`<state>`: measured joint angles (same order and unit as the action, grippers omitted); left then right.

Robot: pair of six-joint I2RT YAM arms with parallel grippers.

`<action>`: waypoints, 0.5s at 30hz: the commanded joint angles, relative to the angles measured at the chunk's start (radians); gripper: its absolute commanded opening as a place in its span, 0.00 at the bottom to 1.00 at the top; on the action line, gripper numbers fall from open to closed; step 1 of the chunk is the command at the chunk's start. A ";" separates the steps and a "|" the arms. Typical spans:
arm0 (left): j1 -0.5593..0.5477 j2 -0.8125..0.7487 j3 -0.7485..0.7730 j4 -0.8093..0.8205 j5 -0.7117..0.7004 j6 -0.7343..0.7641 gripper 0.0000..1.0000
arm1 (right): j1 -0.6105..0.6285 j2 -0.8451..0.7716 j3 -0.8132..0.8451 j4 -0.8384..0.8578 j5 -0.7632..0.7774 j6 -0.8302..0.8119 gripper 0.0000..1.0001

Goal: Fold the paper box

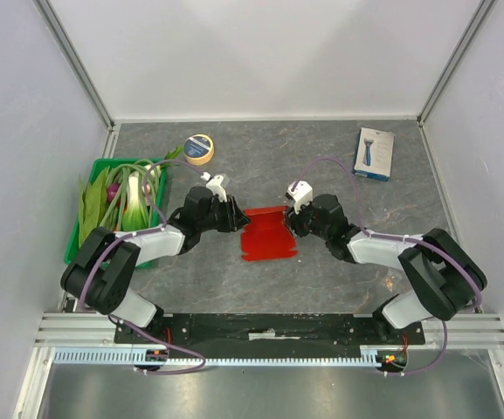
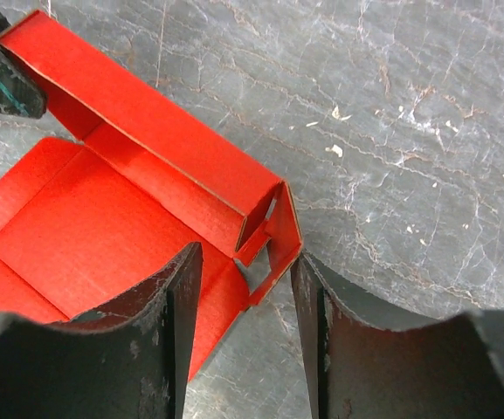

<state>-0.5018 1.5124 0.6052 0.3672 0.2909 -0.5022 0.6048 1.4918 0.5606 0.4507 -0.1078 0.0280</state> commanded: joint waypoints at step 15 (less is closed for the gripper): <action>-0.021 -0.324 -0.035 -0.088 -0.102 0.004 0.75 | -0.007 -0.206 -0.044 -0.059 0.135 0.140 0.72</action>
<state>-0.5179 1.1980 0.5213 0.3237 0.2493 -0.5041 0.6048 1.3781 0.5217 0.4355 -0.0433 0.0963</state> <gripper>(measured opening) 0.747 0.703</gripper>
